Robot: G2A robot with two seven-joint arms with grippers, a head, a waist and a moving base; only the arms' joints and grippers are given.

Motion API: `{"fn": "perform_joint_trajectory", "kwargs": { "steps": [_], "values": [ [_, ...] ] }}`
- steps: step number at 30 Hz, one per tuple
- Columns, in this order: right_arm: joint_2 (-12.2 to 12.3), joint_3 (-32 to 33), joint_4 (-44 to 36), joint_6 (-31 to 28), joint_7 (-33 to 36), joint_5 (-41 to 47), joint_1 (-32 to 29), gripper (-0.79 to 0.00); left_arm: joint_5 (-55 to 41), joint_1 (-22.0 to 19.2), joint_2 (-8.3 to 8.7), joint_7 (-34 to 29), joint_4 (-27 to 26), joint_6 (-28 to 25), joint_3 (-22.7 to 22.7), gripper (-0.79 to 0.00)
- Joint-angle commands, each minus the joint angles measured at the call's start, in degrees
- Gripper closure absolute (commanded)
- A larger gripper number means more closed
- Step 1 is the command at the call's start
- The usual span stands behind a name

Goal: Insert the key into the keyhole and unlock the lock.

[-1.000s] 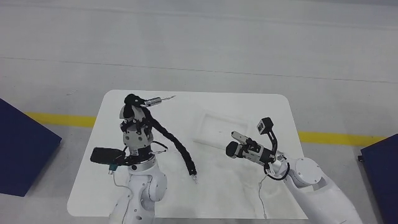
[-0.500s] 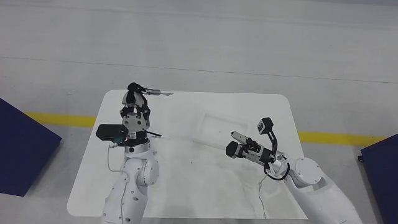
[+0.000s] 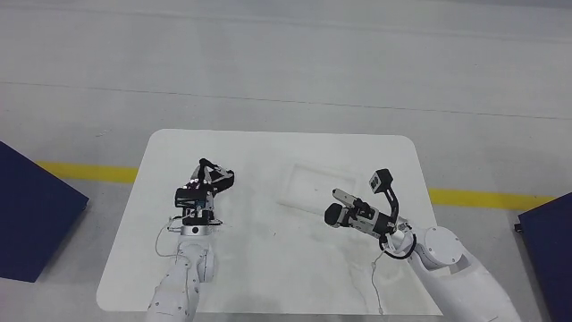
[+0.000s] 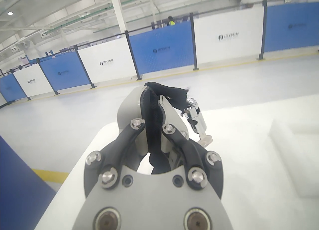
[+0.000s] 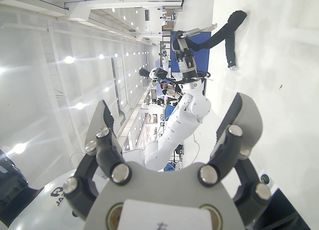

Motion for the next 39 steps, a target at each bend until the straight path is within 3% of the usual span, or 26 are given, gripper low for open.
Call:
{"fn": "perform_joint_trajectory", "kwargs": {
  "steps": [1,13,24,26,27,33,39],
  "values": [
    [0.0,0.0,0.0,0.0,0.0,0.0,0.0,-0.785,1.0,-0.5,0.05,-2.2,1.5,-0.6,0.6,0.000],
    [0.0,0.0,0.0,0.0,0.0,0.0,0.0,-0.785,8.8,-4.4,0.34,-15.7,7.5,-1.0,3.7,0.000],
    [0.0,0.0,0.0,0.0,0.0,0.0,0.0,-0.785,15.4,-0.3,1.60,-23.8,0.8,-4.6,4.8,0.000],
    [0.0,0.0,0.0,0.0,0.0,0.0,0.0,-0.785,15.6,1.0,1.79,-24.8,-1.4,-4.8,4.6,-0.465],
    [0.0,0.0,0.0,0.0,0.0,0.0,0.0,-0.785,15.8,1.6,1.89,-25.2,-2.6,-5.0,4.6,-0.785],
    [0.0,0.0,0.0,0.0,0.0,0.0,0.0,-0.785,16.9,6.9,2.57,-26.4,-12.2,-5.3,3.9,-0.785],
    [0.0,0.0,0.0,0.0,0.0,0.0,0.0,-0.785,17.1,14.4,3.23,-28.0,-25.6,-6.7,3.3,-0.785]
  ]
}}
